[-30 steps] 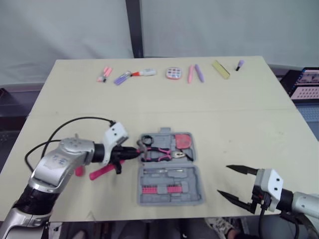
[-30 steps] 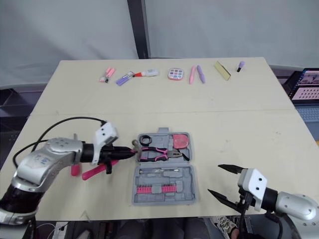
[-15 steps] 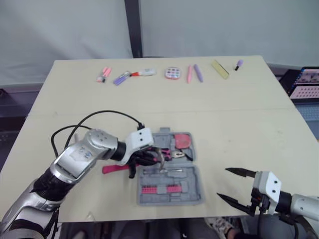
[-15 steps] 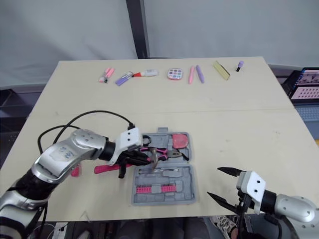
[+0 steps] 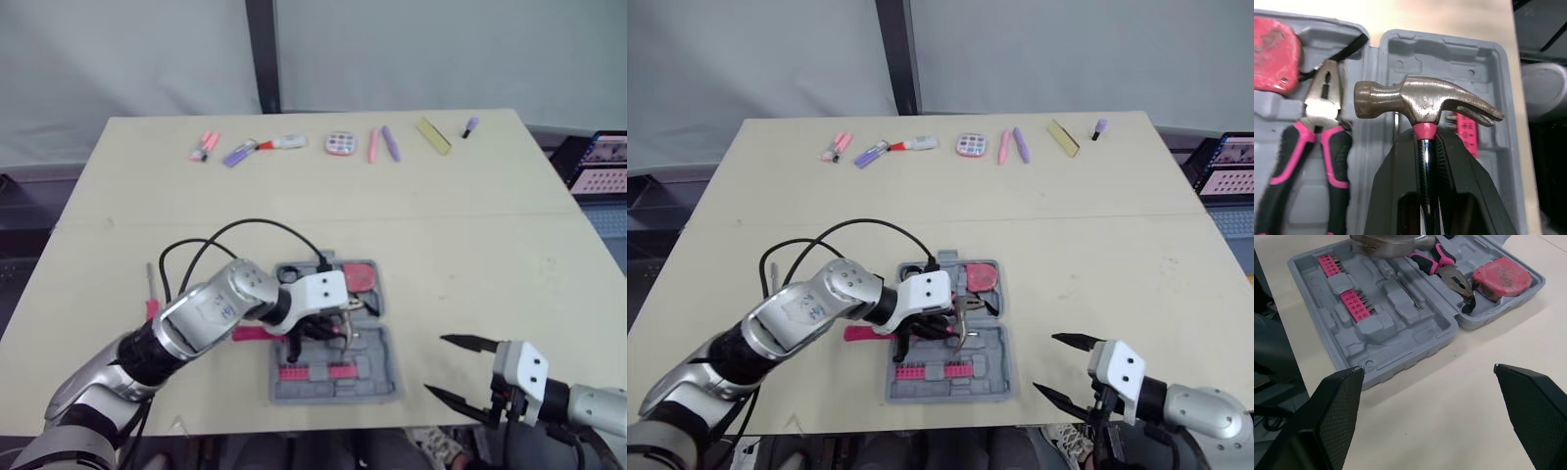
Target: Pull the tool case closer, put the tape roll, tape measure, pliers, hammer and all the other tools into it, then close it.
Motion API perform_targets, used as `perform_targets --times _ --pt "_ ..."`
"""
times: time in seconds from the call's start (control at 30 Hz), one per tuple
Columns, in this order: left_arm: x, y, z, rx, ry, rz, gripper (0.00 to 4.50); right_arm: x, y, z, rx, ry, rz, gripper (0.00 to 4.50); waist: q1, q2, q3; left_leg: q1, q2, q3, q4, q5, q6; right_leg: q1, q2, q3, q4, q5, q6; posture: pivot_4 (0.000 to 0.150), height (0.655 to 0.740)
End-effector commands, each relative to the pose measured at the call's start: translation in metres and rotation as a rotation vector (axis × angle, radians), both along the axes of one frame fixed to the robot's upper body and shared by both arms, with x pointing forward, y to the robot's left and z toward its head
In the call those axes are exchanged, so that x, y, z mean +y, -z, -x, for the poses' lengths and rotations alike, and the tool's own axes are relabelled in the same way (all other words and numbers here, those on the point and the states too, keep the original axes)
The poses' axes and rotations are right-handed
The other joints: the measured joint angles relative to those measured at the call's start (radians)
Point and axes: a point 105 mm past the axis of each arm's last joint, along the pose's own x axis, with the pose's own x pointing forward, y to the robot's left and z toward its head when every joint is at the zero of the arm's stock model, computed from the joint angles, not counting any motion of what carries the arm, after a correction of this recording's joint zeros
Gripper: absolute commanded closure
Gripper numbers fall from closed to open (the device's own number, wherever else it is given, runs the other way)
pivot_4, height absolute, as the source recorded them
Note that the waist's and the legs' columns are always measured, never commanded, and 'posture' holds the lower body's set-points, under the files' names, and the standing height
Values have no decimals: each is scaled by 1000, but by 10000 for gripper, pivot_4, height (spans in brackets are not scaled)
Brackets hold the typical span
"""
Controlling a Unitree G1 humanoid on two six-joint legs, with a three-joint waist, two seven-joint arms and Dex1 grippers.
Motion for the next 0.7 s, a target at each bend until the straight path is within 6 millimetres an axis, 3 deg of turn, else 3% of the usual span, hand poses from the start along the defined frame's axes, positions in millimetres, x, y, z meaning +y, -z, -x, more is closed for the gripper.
perform_targets --times 0.03,0.13,0.27,0.7 --pt "-10 -6 3 -46 41 15 44806 -2 -4 2 -21 -8 16 0 0 0 0 0 0 0 0 0 0 0 0 0 0 0 0 1500 7400" --pt "-21 -5 -1 -94 57 -7 44806 -3 -4 3 -19 -6 18 0 4 0 0 -1 0 0 1 0 0 0 0 0 0 0 0 1500 7400" --pt "-37 -1 9 -58 71 13 44806 -5 -4 4 -12 -4 22 0 2 0 0 -3 -4 -2 3 0 0 0 0 0 0 1 1 1500 7400" --pt "-53 16 18 -15 51 -3 44806 -9 -6 10 0 9 38 0 4 0 0 -4 -4 -2 5 0 0 -1 -1 0 1 1 2 1500 7400"
